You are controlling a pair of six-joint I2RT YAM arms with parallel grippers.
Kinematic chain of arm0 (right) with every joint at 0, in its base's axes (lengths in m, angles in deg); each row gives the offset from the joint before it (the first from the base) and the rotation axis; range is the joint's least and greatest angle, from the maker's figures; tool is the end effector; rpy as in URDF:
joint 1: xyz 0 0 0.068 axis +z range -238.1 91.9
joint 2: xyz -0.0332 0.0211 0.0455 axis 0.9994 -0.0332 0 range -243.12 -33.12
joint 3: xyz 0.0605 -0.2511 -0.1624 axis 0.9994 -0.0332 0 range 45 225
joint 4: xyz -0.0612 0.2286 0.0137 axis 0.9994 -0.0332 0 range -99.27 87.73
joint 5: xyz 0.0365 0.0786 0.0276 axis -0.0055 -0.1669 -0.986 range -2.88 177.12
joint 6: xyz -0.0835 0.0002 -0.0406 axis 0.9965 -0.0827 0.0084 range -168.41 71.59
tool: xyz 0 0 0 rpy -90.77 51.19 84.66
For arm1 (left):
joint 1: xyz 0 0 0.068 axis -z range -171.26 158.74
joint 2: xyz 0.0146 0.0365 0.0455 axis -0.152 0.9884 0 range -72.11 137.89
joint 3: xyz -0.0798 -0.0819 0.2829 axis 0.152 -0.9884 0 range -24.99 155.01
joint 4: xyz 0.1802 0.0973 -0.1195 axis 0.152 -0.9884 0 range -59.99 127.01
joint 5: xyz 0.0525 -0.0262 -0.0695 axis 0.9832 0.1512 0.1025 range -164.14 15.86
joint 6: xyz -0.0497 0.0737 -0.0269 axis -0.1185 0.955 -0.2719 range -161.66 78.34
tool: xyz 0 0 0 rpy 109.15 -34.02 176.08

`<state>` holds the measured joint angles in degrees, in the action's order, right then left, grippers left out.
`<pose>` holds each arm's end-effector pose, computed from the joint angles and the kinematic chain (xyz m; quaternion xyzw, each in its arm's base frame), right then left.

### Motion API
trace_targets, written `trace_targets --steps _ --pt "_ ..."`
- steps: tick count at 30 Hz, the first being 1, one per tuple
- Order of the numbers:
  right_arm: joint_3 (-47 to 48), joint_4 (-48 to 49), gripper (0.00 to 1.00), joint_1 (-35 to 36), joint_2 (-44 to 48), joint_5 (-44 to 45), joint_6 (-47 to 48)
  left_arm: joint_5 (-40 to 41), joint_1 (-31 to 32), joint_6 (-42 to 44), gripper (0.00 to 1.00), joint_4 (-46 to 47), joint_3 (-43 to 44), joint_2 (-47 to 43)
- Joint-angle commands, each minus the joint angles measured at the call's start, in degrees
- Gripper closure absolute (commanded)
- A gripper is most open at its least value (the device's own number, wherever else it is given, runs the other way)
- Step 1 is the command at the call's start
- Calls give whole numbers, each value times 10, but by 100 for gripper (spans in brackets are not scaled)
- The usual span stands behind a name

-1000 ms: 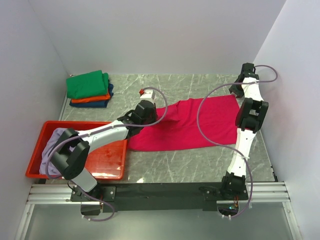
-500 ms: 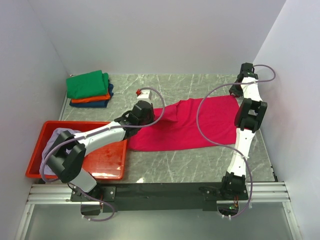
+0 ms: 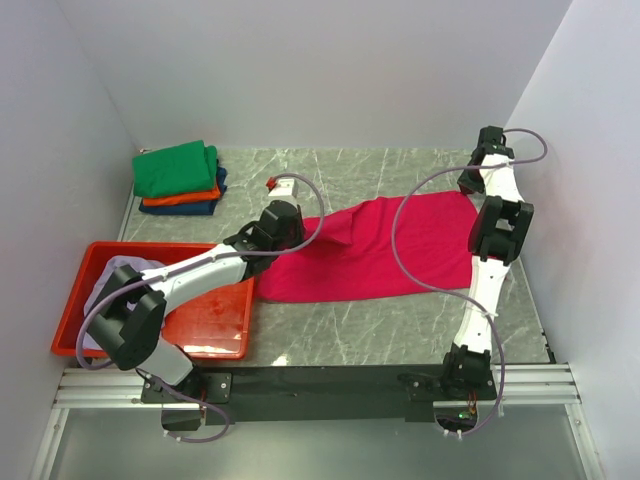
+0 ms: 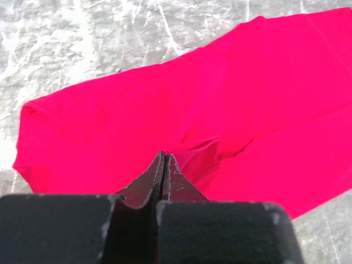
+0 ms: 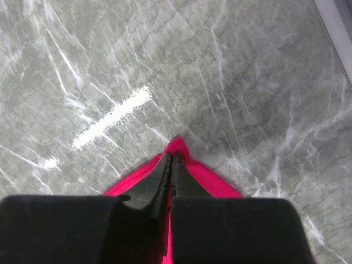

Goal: Fold and stack the t-shirts
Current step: Fold the tshirt

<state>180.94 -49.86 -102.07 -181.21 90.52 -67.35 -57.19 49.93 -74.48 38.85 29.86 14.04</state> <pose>0.5599 -0.1445 0.1473 0.2808 0.9232 -0.0173 0.2619 0.2811 -0.2137 0.2720 -0.0118 0.8573 -0.1985 0.4748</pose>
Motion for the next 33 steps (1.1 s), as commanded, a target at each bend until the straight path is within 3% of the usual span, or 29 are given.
trace_targets --steps 1,8,25,33 --pt "-58 31 100 5 41 3 8 15 -12 -1 100 6 -7 -20" --pt "-210 145 100 -6 155 2 -13 12 -51 -4 100 4 -30 -54" --pt "-491 245 100 -28 355 35 -30 -10 -60 -15 100 -49 -62 -122" --pt "-569 261 100 -34 413 78 -25 -45 -73 -36 100 -77 -85 -187"
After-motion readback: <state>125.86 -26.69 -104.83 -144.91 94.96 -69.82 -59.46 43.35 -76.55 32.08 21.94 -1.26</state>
